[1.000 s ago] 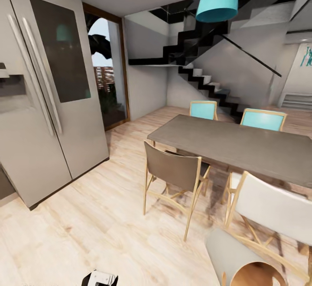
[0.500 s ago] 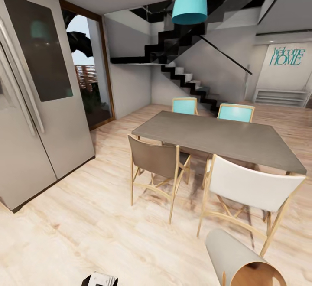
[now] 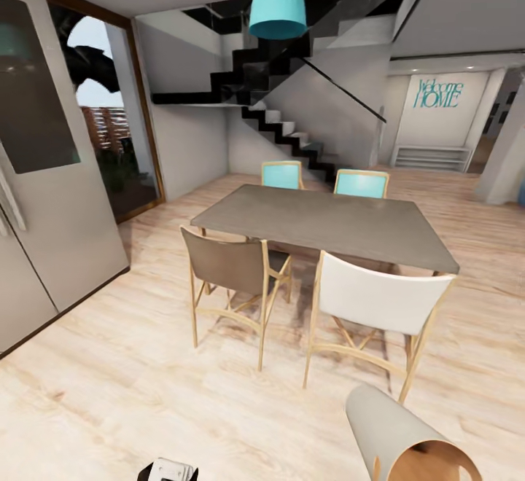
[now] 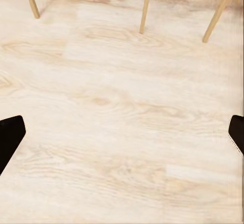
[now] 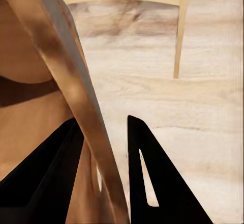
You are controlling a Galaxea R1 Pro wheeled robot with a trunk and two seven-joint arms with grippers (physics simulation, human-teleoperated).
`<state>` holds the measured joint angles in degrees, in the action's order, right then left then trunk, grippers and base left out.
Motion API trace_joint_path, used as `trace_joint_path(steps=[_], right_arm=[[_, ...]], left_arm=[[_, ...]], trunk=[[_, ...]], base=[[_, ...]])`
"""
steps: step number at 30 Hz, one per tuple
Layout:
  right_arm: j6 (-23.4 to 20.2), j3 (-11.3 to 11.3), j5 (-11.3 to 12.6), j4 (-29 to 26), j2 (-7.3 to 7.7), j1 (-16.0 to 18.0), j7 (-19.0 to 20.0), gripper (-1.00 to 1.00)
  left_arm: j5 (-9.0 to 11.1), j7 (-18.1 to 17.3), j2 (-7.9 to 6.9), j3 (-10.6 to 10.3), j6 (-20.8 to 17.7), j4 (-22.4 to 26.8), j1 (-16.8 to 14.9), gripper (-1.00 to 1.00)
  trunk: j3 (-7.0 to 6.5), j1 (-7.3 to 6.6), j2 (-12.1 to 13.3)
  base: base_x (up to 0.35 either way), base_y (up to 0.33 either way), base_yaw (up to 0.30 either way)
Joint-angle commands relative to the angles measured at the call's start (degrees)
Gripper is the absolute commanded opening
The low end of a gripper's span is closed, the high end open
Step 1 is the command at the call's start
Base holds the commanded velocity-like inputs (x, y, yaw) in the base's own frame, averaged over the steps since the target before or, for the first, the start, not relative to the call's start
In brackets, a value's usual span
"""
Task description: Put the three can of soda from the living room inside the tash can in the kitchen.
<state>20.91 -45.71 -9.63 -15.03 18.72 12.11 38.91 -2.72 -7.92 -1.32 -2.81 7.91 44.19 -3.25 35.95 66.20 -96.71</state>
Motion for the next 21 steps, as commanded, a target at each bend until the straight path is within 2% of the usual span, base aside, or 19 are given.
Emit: trace_joint_path(steps=[1, 11, 21], right_arm=[[0.1, -0.4, 0.4, -0.1, 0.0, 0.0, 0.4, -1.0], [0.1, -0.5, 0.4, -0.1, 0.0, 0.0, 0.4, -1.0], [0.1, -0.5, 0.4, -0.1, 0.07, 0.0, 0.4, -1.0]], left_arm=[[0.0, 0.0, 0.0, 0.0, 0.0, 0.0, 0.0, 1.0], [0.0, 0.0, 0.08, -0.1, -0.1, 0.0, 0.0, 1.0], [0.0, 0.0, 0.09, -0.1, -0.1, 0.0, 0.0, 1.0]], trunk=[[0.03, 0.0, 0.0], [0.36, 0.0, 0.0], [0.68, 0.0, 0.0]], base=[[0.127, -0.137, -0.22], [0.12, -0.22, -0.22], [0.015, -0.274, -0.222]])
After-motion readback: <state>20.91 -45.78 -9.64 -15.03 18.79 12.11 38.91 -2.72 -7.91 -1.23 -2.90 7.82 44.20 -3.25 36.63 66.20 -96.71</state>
